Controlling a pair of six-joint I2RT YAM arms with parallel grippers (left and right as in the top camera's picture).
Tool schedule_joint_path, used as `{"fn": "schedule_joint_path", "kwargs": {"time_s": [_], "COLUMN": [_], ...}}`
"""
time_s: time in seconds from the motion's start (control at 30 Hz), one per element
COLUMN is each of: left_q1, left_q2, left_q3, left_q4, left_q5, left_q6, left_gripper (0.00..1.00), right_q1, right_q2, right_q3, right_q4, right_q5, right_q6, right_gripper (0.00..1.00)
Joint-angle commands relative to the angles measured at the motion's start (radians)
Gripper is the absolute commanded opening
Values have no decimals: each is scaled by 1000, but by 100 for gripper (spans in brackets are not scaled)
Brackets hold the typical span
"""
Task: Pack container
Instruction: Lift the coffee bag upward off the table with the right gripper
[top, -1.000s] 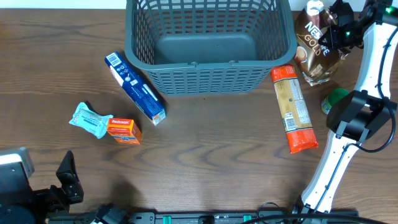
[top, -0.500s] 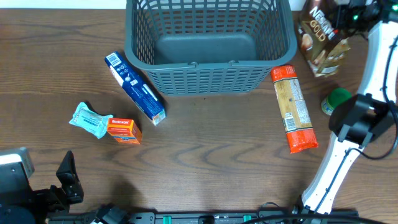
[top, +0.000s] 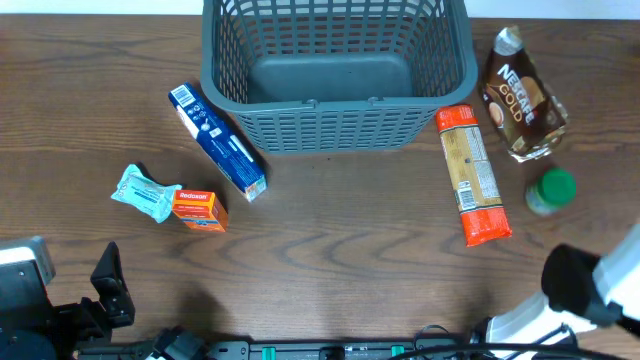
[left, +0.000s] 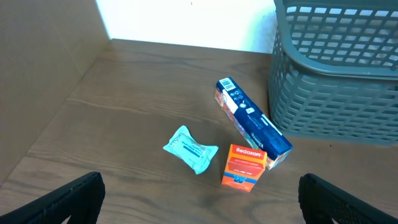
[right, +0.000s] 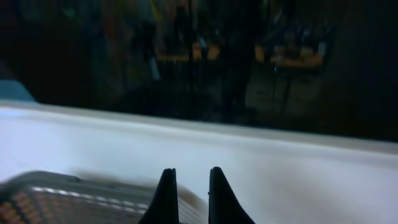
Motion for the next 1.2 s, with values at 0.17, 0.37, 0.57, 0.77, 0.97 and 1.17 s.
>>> {"fn": "schedule_joint_path", "kwargs": {"time_s": [0.17,0.37,0.57,0.77,0.97,1.17], "left_q1": [-1,-1,-1,-1,-1,-1], "left_q2": [9,9,9,9,9,9], "left_q3": [7,7,7,7,7,7], "left_q4": [-3,-3,-3,-3,-3,-3], "left_q5": [-8,-8,-8,-8,-8,-8], "left_q6": [-9,-9,-9,-9,-9,-9], "left_gripper": [99,99,99,99,99,99], "right_q1": [6,-4,-45,-67,-67,-67], "right_q2": [62,98,213,333,453,566], "right_q3": [-26,-26,-27,-28,-28,-28], "right_q4": [-154,-338,-488,-560,-574,-605], "right_q5": [52,258,270,309,363,351], "right_q6": [-6,-102,-194,-245,-278,-278], "right_gripper": [1,97,99,99,99,99]}}
